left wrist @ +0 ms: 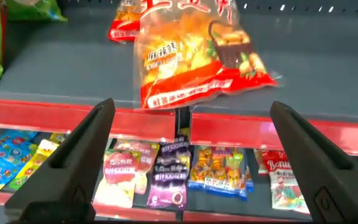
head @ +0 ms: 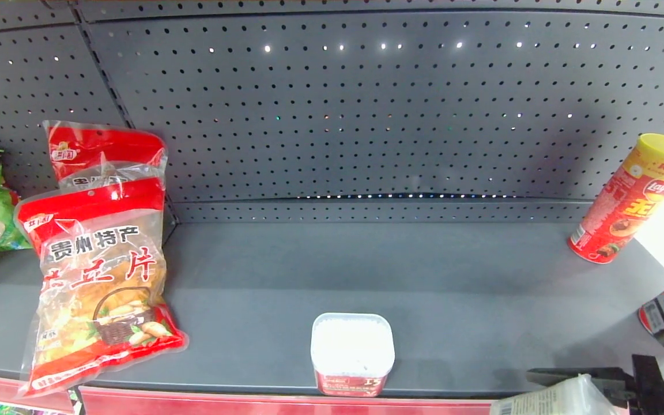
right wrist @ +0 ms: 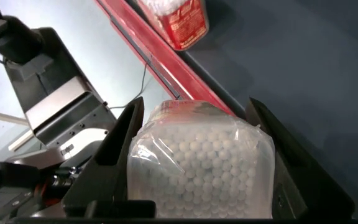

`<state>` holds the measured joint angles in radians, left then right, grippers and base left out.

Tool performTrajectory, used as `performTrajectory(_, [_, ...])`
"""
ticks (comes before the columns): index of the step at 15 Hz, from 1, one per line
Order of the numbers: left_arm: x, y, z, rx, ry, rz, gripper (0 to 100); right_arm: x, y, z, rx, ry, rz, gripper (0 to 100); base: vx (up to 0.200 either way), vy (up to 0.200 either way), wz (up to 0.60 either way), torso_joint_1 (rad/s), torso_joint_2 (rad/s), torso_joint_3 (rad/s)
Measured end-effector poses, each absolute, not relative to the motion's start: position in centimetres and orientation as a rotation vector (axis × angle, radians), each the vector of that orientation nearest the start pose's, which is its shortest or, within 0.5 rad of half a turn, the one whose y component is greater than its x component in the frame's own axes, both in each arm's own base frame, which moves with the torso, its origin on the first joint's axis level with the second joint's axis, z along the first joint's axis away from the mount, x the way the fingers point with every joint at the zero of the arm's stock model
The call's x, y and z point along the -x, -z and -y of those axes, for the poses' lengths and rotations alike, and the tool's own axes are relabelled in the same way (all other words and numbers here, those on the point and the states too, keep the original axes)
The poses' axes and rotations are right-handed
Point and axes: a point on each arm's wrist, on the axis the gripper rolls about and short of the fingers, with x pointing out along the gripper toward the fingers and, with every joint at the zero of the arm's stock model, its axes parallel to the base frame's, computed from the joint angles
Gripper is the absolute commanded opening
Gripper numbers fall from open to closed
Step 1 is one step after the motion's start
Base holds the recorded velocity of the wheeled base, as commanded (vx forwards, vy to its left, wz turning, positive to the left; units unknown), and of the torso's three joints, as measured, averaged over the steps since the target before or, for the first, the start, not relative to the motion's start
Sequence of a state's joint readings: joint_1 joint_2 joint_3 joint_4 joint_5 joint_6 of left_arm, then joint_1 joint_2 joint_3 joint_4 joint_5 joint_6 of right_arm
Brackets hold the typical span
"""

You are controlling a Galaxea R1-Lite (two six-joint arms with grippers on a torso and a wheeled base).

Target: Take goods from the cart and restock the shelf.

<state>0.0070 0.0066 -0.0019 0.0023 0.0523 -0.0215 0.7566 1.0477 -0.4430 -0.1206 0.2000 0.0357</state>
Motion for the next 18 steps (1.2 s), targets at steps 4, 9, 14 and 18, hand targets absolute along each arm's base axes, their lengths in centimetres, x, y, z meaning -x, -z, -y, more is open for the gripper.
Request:
performTrajectory(4, [2.3,-7.6,-0.1,0.021,-0.058,0.001,100,-12.6,-19.9,-11.3,0.087,-0.882,-0.484,0,0.0,0.0,0.0,0.0,0.0,0.0])
performTrajectory(9, [2.3,-7.6,-0.1,0.021,-0.058,0.002,100,-20.8,-22.0,-11.4,0.068,-0.655,-0.457,0,0.0,0.0,0.0,0.0,0.0,0.0])
performTrajectory(14, [2.3,-7.6,-0.1,0.021,-0.058,0.001,100,-26.3,-22.2,-12.4,0.102,-0.674,-0.41,0,0.0,0.0,0.0,0.0,0.0,0.0])
performTrajectory(18, [2.3,-7.6,-0.1,0.021,-0.058,0.001,100,-29.9,-21.1,-11.8,0.253,-0.886,-0.337,0,0.0,0.0,0.0,0.0,0.0,0.0])
